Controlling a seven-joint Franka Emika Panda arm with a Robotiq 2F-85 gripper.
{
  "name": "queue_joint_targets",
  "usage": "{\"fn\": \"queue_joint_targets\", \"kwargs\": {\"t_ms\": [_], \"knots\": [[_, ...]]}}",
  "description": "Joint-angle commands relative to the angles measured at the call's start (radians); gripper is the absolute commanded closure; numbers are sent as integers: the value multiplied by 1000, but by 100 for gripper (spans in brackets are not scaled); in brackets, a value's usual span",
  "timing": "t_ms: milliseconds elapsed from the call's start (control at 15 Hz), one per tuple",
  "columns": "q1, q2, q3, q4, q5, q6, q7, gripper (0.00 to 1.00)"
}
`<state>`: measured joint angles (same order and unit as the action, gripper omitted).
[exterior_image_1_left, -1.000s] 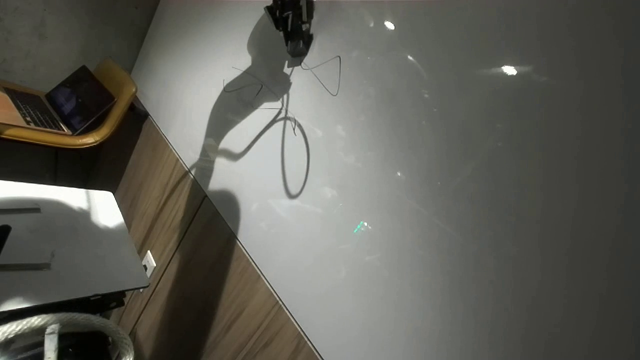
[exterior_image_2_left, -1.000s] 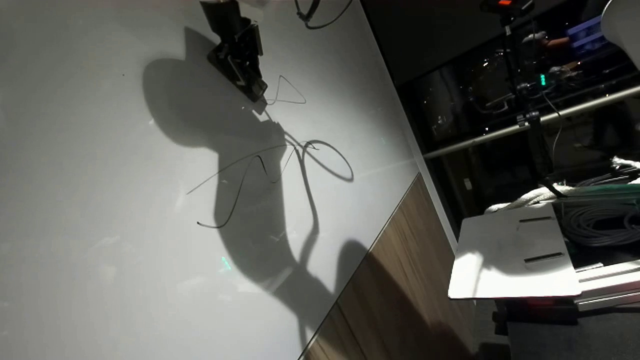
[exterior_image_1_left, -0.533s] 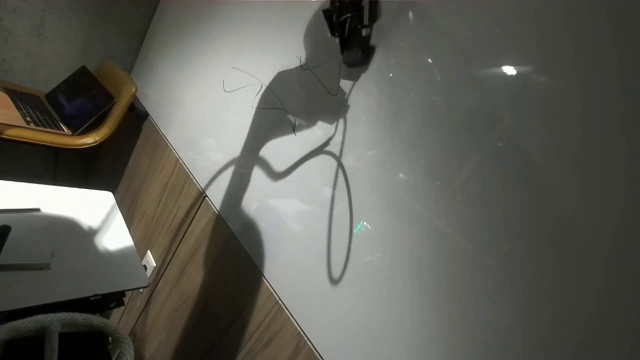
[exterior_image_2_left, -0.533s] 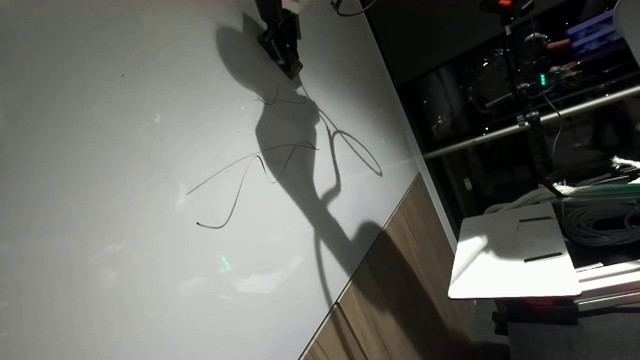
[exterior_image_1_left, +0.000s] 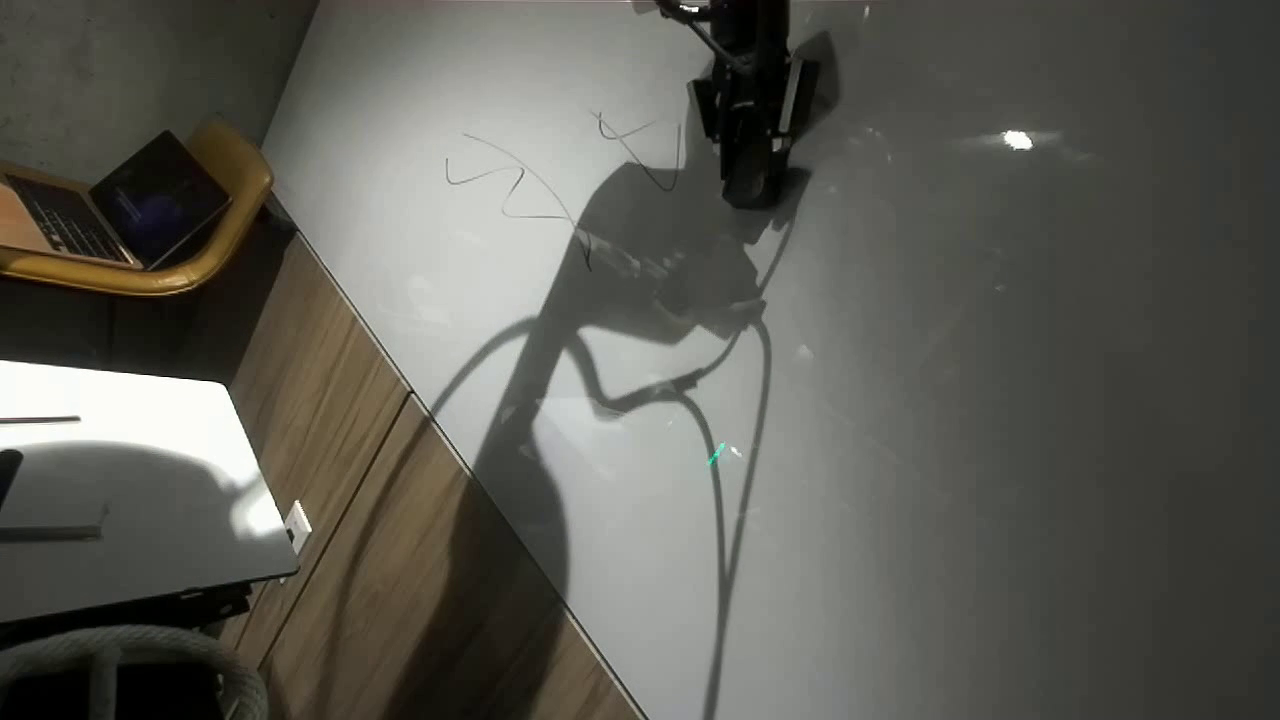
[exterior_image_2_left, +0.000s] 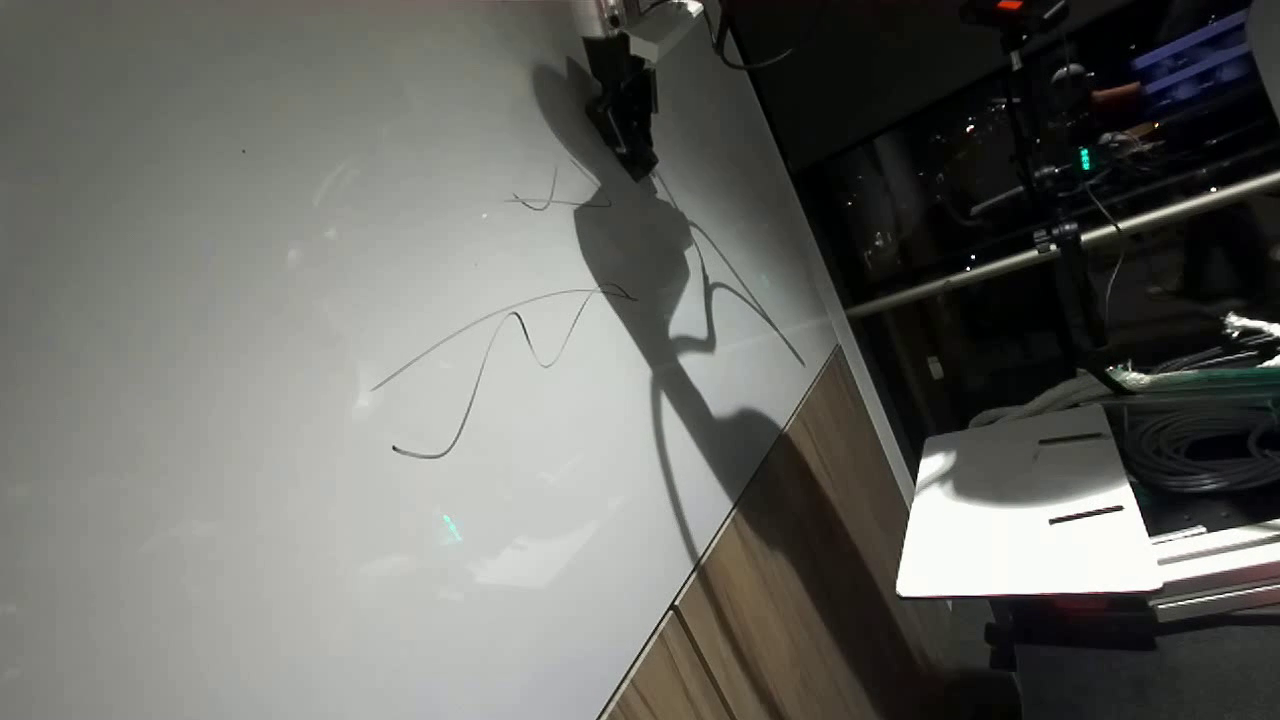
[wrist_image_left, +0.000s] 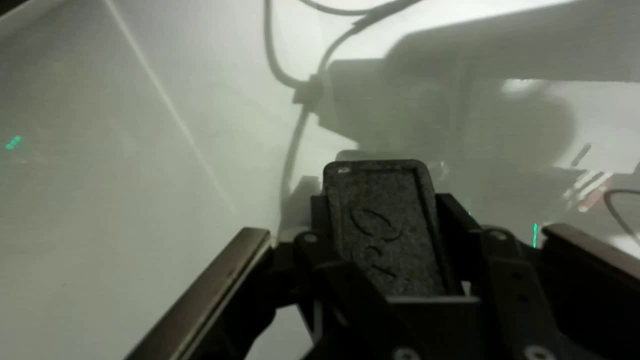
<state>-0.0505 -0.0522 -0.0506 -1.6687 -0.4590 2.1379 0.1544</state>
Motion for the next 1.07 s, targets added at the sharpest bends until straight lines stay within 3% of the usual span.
{"fn": "queue_joint_targets", "kwargs": {"t_ms": [0, 200, 1000], "knots": [[-1, 63, 2, -50, 61, 143, -28, 71], [15, 77, 21, -50, 57, 143, -27, 71], [167, 157, 188, 164, -4, -62, 38, 71]]}}
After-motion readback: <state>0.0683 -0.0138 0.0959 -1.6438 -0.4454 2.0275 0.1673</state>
